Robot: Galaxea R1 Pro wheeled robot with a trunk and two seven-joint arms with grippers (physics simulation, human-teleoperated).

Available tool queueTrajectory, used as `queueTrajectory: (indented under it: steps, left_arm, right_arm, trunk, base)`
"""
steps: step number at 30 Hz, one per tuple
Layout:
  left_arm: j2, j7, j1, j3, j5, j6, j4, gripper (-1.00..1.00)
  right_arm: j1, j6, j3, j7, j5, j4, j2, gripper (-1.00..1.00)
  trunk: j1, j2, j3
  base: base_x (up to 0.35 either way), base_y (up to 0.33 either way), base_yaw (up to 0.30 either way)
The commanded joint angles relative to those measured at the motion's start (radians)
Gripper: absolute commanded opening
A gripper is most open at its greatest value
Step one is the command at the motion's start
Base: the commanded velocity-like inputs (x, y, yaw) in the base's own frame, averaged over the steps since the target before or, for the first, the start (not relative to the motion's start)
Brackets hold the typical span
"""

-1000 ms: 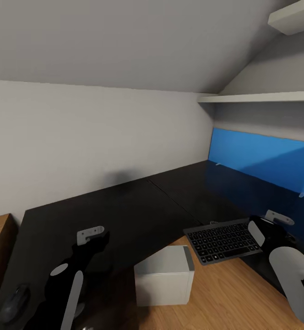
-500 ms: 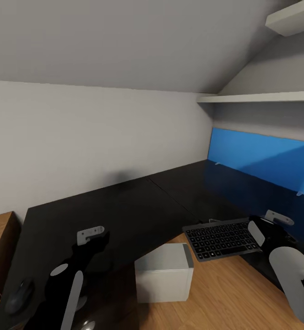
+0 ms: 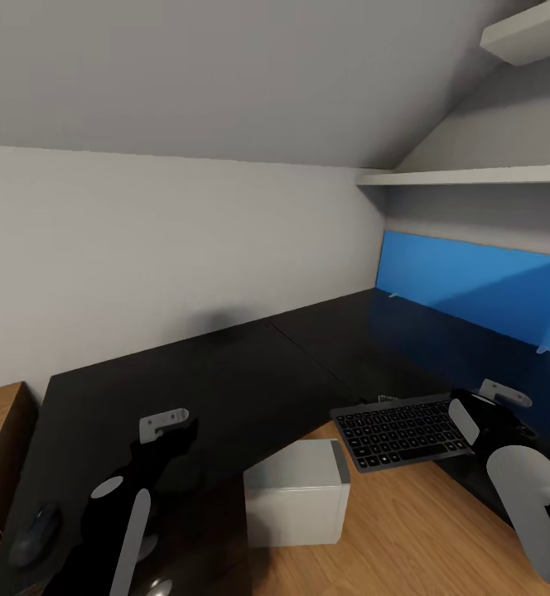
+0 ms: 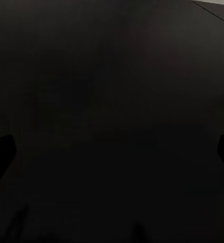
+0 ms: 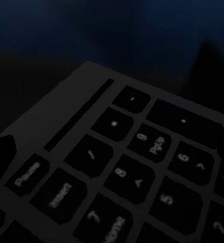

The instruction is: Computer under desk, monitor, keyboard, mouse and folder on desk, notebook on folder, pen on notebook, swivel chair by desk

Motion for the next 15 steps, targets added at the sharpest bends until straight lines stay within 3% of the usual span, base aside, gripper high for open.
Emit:
queueTrajectory:
  steps: [1, 5, 15]
  left_arm:
    - [-0.001, 0.005, -0.001, 0.001, 0.006, 0.005, -0.001, 1.00]
    - [-0.001, 0.005, -0.001, 0.001, 0.006, 0.006, -0.001, 1.00]
    - [-0.001, 0.005, -0.001, 0.000, 0.005, 0.006, -0.001, 1.00]
  right_arm:
    - [0.001, 0.006, -0.002, -0.004, -0.016, -0.001, 0.000, 1.00]
    - [0.001, 0.004, -0.002, -0.004, -0.014, -0.004, 0.000, 1.00]
    - [0.001, 0.000, -0.002, -0.004, -0.013, -0.007, 0.000, 1.00]
  trunk:
    - [0.000, 0.000, -0.001]
    - [0.000, 0.000, -0.001]
    - [-0.038, 0.070, 0.030]
  base:
    - [0.000, 0.000, 0.000]
    - [0.000, 0.000, 0.000]
    - [0.000, 0.000, 0.000]
